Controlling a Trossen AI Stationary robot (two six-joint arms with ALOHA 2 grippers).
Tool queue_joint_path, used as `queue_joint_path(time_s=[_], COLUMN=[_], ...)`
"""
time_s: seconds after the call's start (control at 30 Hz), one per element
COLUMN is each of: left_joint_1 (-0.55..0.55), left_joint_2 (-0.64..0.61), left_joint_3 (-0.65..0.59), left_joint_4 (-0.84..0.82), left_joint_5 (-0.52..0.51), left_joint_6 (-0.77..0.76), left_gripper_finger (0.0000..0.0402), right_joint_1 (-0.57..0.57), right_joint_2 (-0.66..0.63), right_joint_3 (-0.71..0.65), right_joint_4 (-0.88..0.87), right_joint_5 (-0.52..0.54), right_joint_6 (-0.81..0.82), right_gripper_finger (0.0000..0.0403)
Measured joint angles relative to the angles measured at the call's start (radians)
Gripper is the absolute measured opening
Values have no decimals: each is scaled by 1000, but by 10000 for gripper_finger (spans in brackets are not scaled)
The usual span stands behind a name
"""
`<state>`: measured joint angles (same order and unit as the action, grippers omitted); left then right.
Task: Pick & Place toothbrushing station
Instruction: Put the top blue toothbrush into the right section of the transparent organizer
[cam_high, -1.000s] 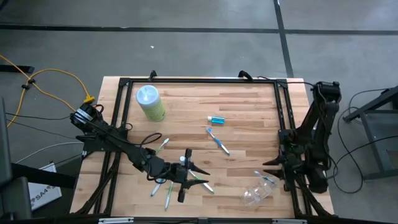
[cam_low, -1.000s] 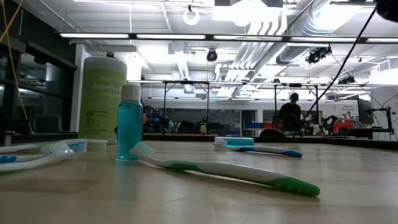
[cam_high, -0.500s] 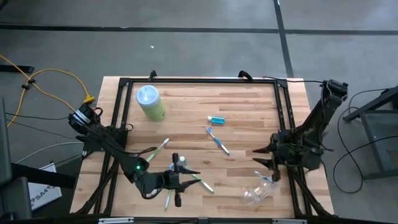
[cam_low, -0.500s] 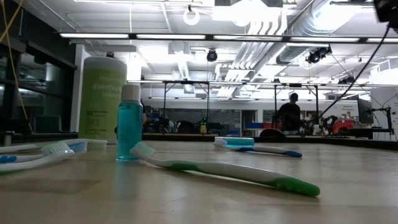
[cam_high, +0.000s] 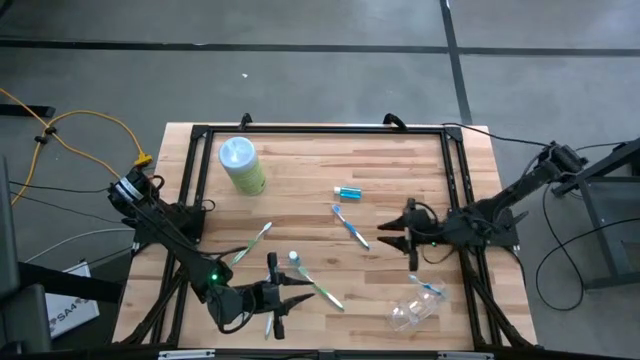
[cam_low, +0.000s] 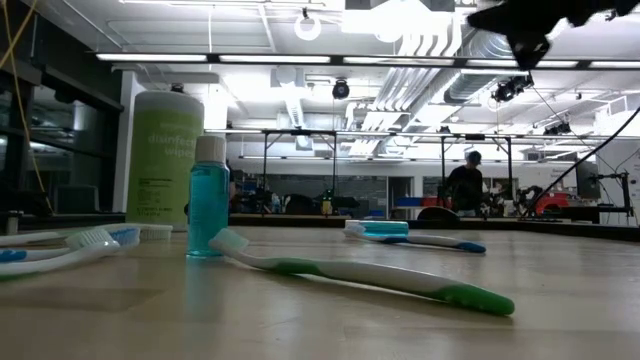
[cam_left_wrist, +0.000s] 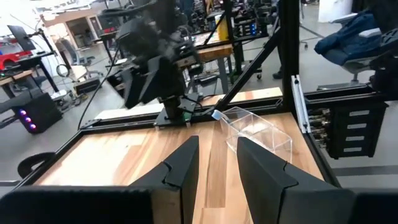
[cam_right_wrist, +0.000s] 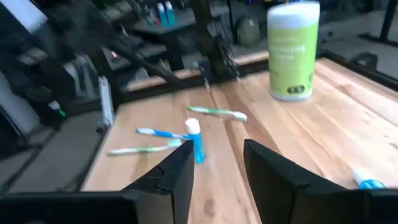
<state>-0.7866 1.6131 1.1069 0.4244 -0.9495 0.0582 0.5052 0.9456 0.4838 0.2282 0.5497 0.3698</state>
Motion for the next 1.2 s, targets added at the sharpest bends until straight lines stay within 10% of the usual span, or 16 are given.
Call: queue_joint_path(time_s=[0.37,1.2], left_joint_1=[-9,-68], left_joint_2=[0,1], left_joint_3=[0,0], left_joint_4=[-3,-51], left_joint_5=[-18,-19], left_joint_6=[-4,-7], left_gripper_finger=[103,103], right_joint_1=[-233,-397], right_joint_2=[242,598], right_joint_3=[245,328], right_joint_4=[-296,-408], right_joint_5=[-269,-373], right_joint_6=[31,98], right_gripper_finger=[132,132])
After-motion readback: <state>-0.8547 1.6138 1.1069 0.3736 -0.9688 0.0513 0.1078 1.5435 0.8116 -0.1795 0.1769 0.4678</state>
